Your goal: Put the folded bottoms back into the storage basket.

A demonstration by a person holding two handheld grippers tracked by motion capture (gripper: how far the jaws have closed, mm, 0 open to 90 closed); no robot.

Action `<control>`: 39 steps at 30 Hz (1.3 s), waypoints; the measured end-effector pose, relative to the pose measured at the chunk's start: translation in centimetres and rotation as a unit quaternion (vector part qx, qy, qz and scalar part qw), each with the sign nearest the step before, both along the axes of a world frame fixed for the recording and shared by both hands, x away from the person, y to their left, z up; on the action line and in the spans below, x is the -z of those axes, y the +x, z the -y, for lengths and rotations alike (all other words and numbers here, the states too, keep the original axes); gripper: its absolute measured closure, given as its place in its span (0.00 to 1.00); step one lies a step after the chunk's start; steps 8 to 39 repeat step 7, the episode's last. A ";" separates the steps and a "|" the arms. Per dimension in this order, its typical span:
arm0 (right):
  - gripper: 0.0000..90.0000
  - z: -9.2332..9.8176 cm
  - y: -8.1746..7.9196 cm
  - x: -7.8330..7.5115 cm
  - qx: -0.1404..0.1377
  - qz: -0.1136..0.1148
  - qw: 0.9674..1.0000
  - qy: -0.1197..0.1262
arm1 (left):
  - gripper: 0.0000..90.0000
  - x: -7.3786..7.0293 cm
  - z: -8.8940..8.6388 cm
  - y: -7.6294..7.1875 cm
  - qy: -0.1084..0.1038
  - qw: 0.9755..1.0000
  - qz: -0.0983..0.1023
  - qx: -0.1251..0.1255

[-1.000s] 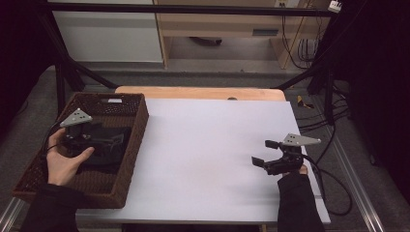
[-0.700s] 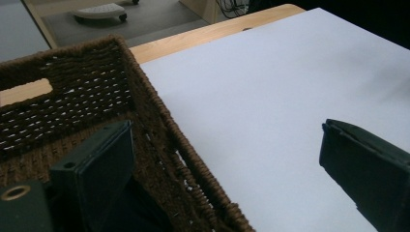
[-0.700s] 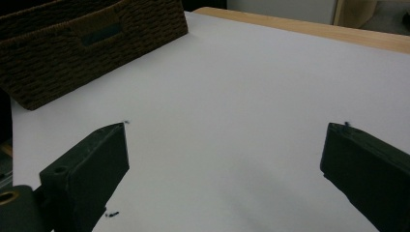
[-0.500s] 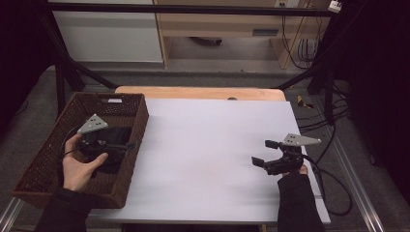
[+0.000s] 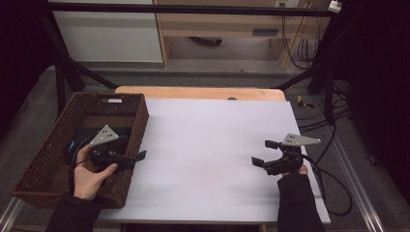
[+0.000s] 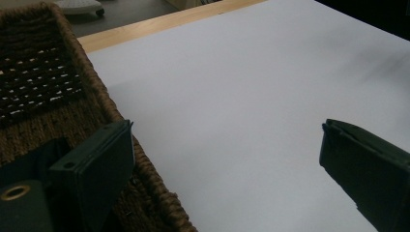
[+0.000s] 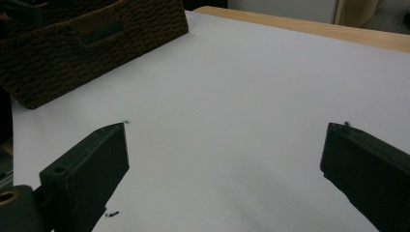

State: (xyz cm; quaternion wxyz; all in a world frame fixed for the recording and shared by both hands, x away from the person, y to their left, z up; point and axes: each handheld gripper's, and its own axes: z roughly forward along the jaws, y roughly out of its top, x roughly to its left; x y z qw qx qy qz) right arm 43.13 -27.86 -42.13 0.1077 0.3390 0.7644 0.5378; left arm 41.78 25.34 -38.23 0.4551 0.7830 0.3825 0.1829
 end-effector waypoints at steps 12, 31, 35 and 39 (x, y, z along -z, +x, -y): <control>0.04 -0.1 0.0 0.1 0.000 -0.003 1.000 -0.002 | 0.06 0.6 0.0 0.1 0.008 1.000 -0.004 -0.003; 0.04 -0.1 0.0 0.1 0.000 -0.003 1.000 -0.002 | 0.06 0.6 0.0 0.1 0.008 1.000 -0.004 -0.003; 0.04 -0.1 0.0 0.1 0.000 -0.003 1.000 -0.002 | 0.06 0.6 0.0 0.1 0.008 1.000 -0.004 -0.003; 0.04 -0.1 0.0 0.1 0.000 -0.003 1.000 -0.002 | 0.06 0.6 0.0 0.1 0.008 1.000 -0.004 -0.003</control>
